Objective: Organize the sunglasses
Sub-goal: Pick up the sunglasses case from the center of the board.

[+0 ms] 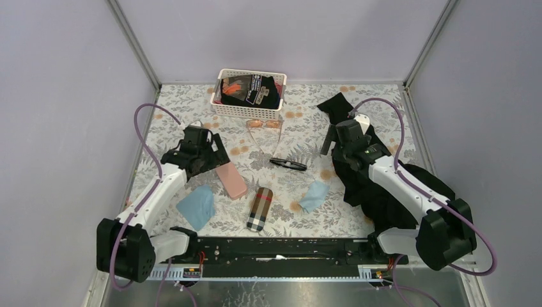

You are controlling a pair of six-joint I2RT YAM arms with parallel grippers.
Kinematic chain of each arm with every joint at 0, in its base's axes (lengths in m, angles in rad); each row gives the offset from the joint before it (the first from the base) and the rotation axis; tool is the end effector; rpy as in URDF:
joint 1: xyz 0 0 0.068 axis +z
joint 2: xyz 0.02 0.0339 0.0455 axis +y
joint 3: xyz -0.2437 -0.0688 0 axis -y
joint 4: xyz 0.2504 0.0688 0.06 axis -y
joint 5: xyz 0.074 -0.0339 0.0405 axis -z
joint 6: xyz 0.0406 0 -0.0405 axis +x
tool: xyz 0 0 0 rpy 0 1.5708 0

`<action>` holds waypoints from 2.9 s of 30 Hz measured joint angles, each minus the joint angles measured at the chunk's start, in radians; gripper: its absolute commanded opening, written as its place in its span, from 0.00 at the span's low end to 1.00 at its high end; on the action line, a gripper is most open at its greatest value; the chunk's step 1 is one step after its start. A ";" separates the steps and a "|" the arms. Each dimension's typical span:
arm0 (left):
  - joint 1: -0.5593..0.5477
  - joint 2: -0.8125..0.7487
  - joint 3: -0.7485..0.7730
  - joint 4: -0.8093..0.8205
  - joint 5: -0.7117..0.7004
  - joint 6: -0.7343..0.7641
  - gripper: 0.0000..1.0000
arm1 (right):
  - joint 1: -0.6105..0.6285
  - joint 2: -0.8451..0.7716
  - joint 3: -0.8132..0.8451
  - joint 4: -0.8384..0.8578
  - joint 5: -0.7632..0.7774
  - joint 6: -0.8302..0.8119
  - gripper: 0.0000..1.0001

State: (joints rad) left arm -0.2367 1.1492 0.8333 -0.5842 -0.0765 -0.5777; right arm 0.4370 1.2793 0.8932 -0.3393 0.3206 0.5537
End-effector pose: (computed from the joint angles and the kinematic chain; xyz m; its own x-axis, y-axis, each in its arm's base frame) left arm 0.2419 -0.0552 0.2254 -0.7404 -0.3815 -0.5534 -0.2587 0.9216 -0.2893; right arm 0.2670 0.1106 0.2336 -0.6101 0.2658 -0.7464 0.1561 0.9639 0.2156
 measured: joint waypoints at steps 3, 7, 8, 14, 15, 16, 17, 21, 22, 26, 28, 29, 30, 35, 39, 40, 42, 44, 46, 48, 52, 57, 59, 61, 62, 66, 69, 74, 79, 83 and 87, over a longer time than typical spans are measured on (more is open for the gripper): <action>-0.001 0.031 0.001 -0.016 -0.012 -0.015 0.99 | 0.000 -0.021 -0.010 0.023 -0.020 -0.006 1.00; -0.011 0.043 0.004 -0.027 -0.030 -0.043 0.99 | 0.000 -0.031 -0.012 0.054 -0.054 -0.014 1.00; -0.016 0.047 0.010 -0.036 -0.039 -0.052 0.99 | 0.000 -0.031 -0.013 0.058 -0.058 -0.016 1.00; -0.097 0.143 0.100 -0.099 -0.144 -0.135 0.99 | 0.000 -0.032 -0.024 0.083 -0.114 -0.028 1.00; -0.121 0.164 0.113 -0.106 -0.161 -0.155 0.99 | 0.000 -0.033 -0.029 0.090 -0.130 -0.031 1.00; -0.140 0.178 0.119 -0.111 -0.172 -0.173 0.99 | 0.000 -0.035 -0.035 0.099 -0.144 -0.035 1.00; -0.162 0.199 0.127 -0.117 -0.187 -0.200 0.99 | 0.000 -0.041 -0.044 0.107 -0.158 -0.037 1.00; -0.239 0.245 0.146 -0.137 -0.225 -0.264 0.99 | 0.000 -0.061 -0.063 0.114 -0.186 -0.041 1.00; -0.250 0.260 0.152 -0.140 -0.233 -0.281 0.99 | 0.000 -0.064 -0.063 0.113 -0.192 -0.042 1.00; -0.274 0.332 0.170 -0.161 -0.270 -0.339 0.98 | 0.000 -0.078 -0.064 0.116 -0.209 -0.049 1.00; -0.274 0.372 0.171 -0.172 -0.282 -0.356 0.98 | 0.000 -0.089 -0.065 0.117 -0.212 -0.052 1.00; -0.274 0.390 0.171 -0.175 -0.284 -0.360 0.99 | 0.000 -0.096 -0.066 0.117 -0.214 -0.053 1.00; -0.274 0.415 0.171 -0.181 -0.285 -0.367 0.98 | 0.000 -0.100 -0.066 0.119 -0.216 -0.053 1.00; -0.274 0.479 0.168 -0.188 -0.284 -0.392 0.94 | 0.000 -0.104 -0.069 0.126 -0.228 -0.054 1.00; -0.274 0.480 0.149 -0.180 -0.282 -0.404 0.86 | 0.000 -0.104 -0.074 0.131 -0.237 -0.053 1.00; -0.274 0.480 0.144 -0.177 -0.280 -0.407 0.85 | 0.000 -0.104 -0.074 0.132 -0.238 -0.053 1.00; -0.274 0.480 0.135 -0.168 -0.278 -0.408 0.85 | 0.000 -0.104 -0.074 0.137 -0.241 -0.053 1.00; -0.274 0.484 0.131 -0.163 -0.278 -0.409 0.85 | 0.000 -0.103 -0.074 0.141 -0.246 -0.053 1.00; -0.274 0.494 0.129 -0.157 -0.275 -0.409 0.83 | 0.000 -0.103 -0.074 0.143 -0.253 -0.053 1.00; -0.274 0.500 0.121 -0.145 -0.269 -0.409 0.82 | 0.000 -0.103 -0.074 0.143 -0.254 -0.053 1.00; -0.274 0.501 0.112 -0.122 -0.259 -0.408 0.75 | 0.000 -0.103 -0.074 0.142 -0.254 -0.053 1.00; -0.274 0.493 0.100 -0.098 -0.250 -0.378 0.58 | 0.000 -0.103 -0.074 0.142 -0.255 -0.052 1.00; -0.272 0.473 0.085 -0.072 -0.227 -0.341 0.49 | 0.000 -0.103 -0.074 0.141 -0.259 -0.052 1.00; -0.270 0.446 0.076 -0.042 -0.187 -0.302 0.41 | 0.000 -0.103 -0.073 0.138 -0.266 -0.050 1.00; -0.266 0.426 0.074 -0.027 -0.163 -0.281 0.40 | 0.000 -0.103 -0.072 0.136 -0.273 -0.048 1.00; -0.234 0.274 0.074 0.052 -0.003 -0.181 0.37 | -0.001 -0.103 -0.053 0.137 -0.366 -0.022 1.00; -0.171 0.158 0.082 0.132 0.171 -0.126 0.29 | -0.001 -0.101 -0.047 0.212 -0.505 0.020 1.00; -0.066 0.085 0.108 0.257 0.449 -0.123 0.06 | -0.001 -0.083 -0.130 0.574 -0.752 0.175 1.00; -0.023 0.085 0.013 0.521 0.678 -0.307 0.00 | 0.024 0.047 -0.222 0.964 -0.907 0.394 1.00; -0.024 0.102 -0.052 0.660 0.782 -0.433 0.00 | 0.090 0.129 -0.229 1.159 -0.945 0.509 1.00; -0.024 0.102 -0.058 0.744 0.830 -0.503 0.00 | 0.134 0.186 -0.230 1.353 -0.960 0.607 1.00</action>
State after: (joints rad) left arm -0.2607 1.2514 0.7757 0.1600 0.7532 -1.0809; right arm 0.5713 1.4654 0.6632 1.0134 -0.6395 1.1603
